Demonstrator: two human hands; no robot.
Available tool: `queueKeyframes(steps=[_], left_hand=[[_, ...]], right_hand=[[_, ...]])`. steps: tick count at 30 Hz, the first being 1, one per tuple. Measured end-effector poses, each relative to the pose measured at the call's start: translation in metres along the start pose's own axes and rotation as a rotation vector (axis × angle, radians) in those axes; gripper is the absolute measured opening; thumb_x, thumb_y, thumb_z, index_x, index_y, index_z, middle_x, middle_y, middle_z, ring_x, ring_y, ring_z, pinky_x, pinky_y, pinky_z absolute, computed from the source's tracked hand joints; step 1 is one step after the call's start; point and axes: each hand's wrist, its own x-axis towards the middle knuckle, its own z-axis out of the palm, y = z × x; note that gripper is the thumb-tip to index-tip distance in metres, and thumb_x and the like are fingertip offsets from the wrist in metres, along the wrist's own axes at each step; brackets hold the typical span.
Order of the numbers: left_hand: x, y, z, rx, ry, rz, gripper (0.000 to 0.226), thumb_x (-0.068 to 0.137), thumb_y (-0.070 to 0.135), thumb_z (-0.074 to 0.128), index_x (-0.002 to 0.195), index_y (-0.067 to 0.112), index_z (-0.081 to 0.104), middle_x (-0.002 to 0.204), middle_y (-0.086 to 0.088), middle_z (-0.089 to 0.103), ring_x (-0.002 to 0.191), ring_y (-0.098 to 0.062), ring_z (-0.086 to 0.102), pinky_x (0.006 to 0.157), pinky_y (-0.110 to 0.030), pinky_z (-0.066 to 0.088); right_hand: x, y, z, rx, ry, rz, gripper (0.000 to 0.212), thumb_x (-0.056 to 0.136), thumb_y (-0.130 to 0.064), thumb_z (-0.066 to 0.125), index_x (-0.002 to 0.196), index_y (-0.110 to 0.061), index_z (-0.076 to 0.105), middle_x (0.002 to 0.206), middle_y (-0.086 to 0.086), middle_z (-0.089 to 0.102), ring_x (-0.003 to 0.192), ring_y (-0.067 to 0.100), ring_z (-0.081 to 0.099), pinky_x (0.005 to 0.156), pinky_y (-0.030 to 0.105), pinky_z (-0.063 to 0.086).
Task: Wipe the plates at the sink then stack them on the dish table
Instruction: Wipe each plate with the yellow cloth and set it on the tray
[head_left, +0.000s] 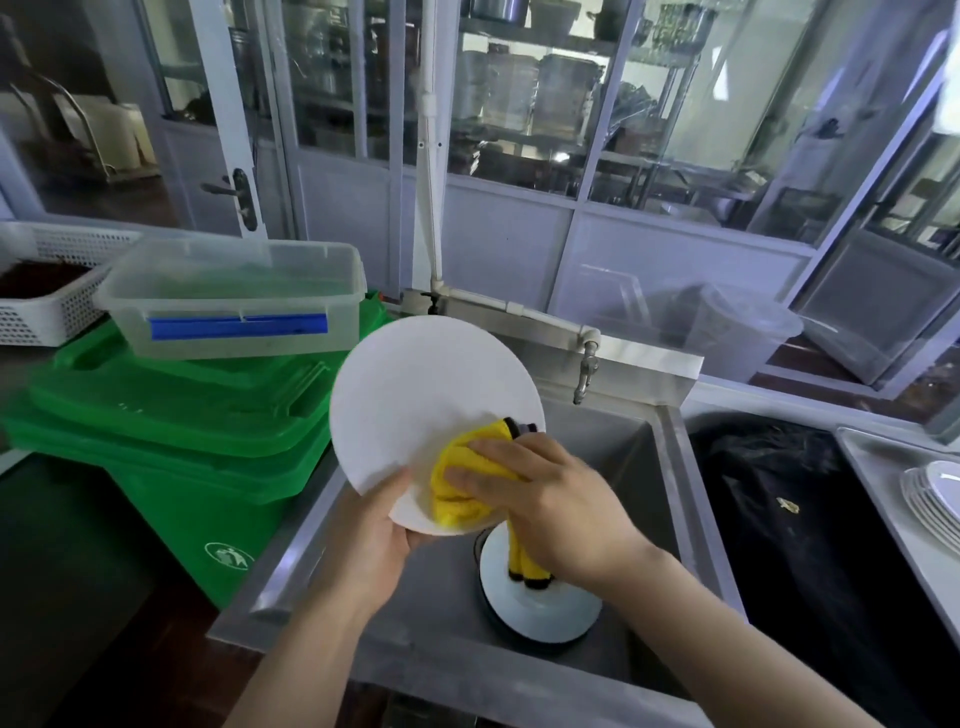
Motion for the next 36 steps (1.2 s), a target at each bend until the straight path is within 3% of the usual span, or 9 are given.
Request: queueKeyframes(steps=[9, 12, 18, 21, 24, 27, 30, 34, 36], left_hand=[[-0.008, 0.002, 0.010, 0.556, 0.017, 0.166, 0.036, 0.069, 0.051, 0.059, 0.101, 0.067, 0.058, 0.109, 0.033, 0.065, 0.103, 0.006, 0.062, 0.085, -0.031, 0.052], [-0.008, 0.009, 0.019, 0.719, -0.056, 0.226, 0.040, 0.083, 0.035, 0.051, 0.116, 0.057, 0.058, 0.111, 0.033, 0.064, 0.107, 0.011, 0.058, 0.085, -0.008, 0.046], [-0.002, 0.022, 0.014, 1.162, -0.101, 0.371, 0.031, 0.094, 0.030, 0.043, 0.122, 0.039, 0.031, 0.100, -0.020, 0.064, 0.086, -0.037, 0.061, 0.074, -0.053, 0.052], [0.002, 0.026, 0.008, 1.289, -0.165, 0.476, 0.019, 0.095, 0.022, 0.045, 0.099, 0.035, 0.033, 0.058, -0.004, 0.048, 0.044, -0.011, 0.048, 0.041, -0.033, 0.038], [0.005, 0.040, 0.006, 1.566, -0.244, 0.610, 0.035, 0.090, 0.010, 0.059, 0.100, 0.033, 0.035, 0.049, 0.011, 0.035, 0.029, -0.005, 0.031, 0.030, -0.013, 0.022], [0.009, 0.059, 0.004, 1.677, -0.341, 0.660, 0.041, 0.082, 0.009, 0.061, 0.119, 0.022, 0.046, 0.092, -0.001, 0.069, 0.035, -0.009, 0.043, 0.032, -0.013, 0.031], [0.019, 0.066, -0.001, 1.792, -0.326, 0.667, 0.032, 0.082, 0.007, 0.064, 0.112, 0.014, 0.055, 0.153, 0.005, 0.035, 0.053, -0.026, 0.062, 0.041, -0.033, 0.049], [0.032, 0.056, -0.015, 1.726, -0.150, 0.668, 0.058, 0.073, -0.002, 0.070, 0.118, 0.025, 0.045, 0.153, 0.019, 0.011, 0.110, -0.014, 0.056, 0.080, -0.041, 0.058], [0.034, 0.047, -0.017, 1.409, 0.071, 0.528, 0.067, 0.072, -0.004, 0.075, 0.126, 0.022, 0.046, 0.153, 0.017, 0.020, 0.130, -0.005, 0.034, 0.103, -0.032, 0.038]], right_hand=[[0.001, 0.041, 0.004, 0.190, 0.135, 0.493, 0.061, 0.083, -0.001, 0.054, 0.137, -0.028, 0.050, 0.132, 0.000, 0.055, 0.116, 0.029, 0.052, 0.093, 0.035, 0.043], [0.004, 0.037, 0.007, 0.349, 0.252, 0.645, 0.053, 0.089, -0.010, 0.056, 0.136, -0.033, 0.048, 0.128, -0.004, 0.059, 0.112, 0.017, 0.056, 0.088, 0.028, 0.044], [0.025, 0.028, -0.005, 1.311, 0.567, 1.003, 0.027, 0.091, -0.013, 0.060, 0.116, -0.024, 0.062, 0.100, 0.004, 0.072, 0.085, 0.019, 0.070, 0.063, 0.027, 0.054], [0.023, 0.029, -0.011, 1.772, 0.622, 0.997, 0.015, 0.086, -0.023, 0.060, 0.099, -0.018, 0.064, 0.073, 0.002, 0.070, 0.070, 0.020, 0.069, 0.055, 0.023, 0.053], [0.020, 0.031, -0.014, 1.998, 0.449, 0.919, 0.049, 0.077, -0.061, 0.058, 0.095, -0.018, 0.074, 0.094, 0.006, 0.073, 0.093, 0.022, 0.070, 0.076, 0.033, 0.056], [0.018, 0.033, -0.014, 2.053, 0.279, 0.865, 0.067, 0.068, -0.073, 0.064, 0.101, -0.017, 0.076, 0.113, 0.011, 0.069, 0.111, 0.029, 0.063, 0.086, 0.042, 0.053], [0.019, 0.030, -0.014, 2.063, 0.284, 0.901, 0.030, 0.076, -0.048, 0.071, 0.075, -0.018, 0.078, 0.084, 0.002, 0.074, 0.084, 0.018, 0.071, 0.070, 0.029, 0.056], [0.017, 0.031, -0.002, 2.074, 0.455, 0.948, 0.012, 0.075, -0.020, 0.062, 0.064, -0.021, 0.064, 0.058, -0.007, 0.060, 0.058, 0.010, 0.062, 0.059, 0.017, 0.049], [0.016, 0.027, 0.000, 2.084, 0.432, 0.904, 0.014, 0.069, -0.024, 0.062, 0.060, -0.019, 0.071, 0.066, -0.001, 0.065, 0.065, 0.015, 0.066, 0.061, 0.022, 0.053]])
